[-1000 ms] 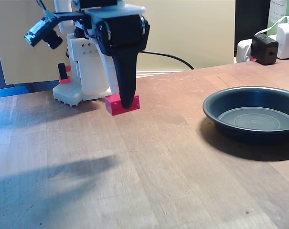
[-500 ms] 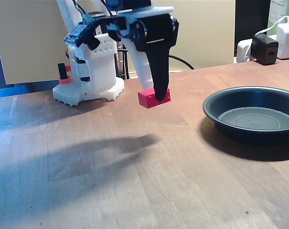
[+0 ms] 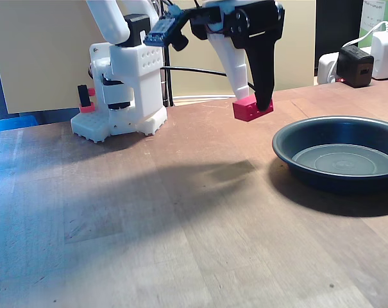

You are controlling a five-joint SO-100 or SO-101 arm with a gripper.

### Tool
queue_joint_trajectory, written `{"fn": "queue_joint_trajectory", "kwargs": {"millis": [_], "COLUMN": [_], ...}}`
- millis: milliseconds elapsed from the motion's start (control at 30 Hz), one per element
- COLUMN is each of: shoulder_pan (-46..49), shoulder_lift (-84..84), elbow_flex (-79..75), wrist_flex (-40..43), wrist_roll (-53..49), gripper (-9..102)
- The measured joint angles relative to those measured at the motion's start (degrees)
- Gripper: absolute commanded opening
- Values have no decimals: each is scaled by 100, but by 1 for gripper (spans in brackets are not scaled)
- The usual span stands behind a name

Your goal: Grasp a lego block and put it in the bin.

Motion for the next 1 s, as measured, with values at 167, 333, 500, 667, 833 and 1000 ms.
{"fn": "queue_joint_trajectory", "kwargs": {"millis": [167,333,500,667,833,1000], "shoulder_pan": [-255,-483,-756,-967,-888,-510], "shoulder_lift": [-782,-1591,-2320,-3120,-3753,-4236], "elbow_flex": [-712,-1389,-2232,-3190,-3911,-4438], "wrist_flex": [0,-18,-18,26,35,44], "wrist_roll": [299,677,1151,1485,1503,1354], "gripper": [-1,-1,-1,-1,-1,-1]}}
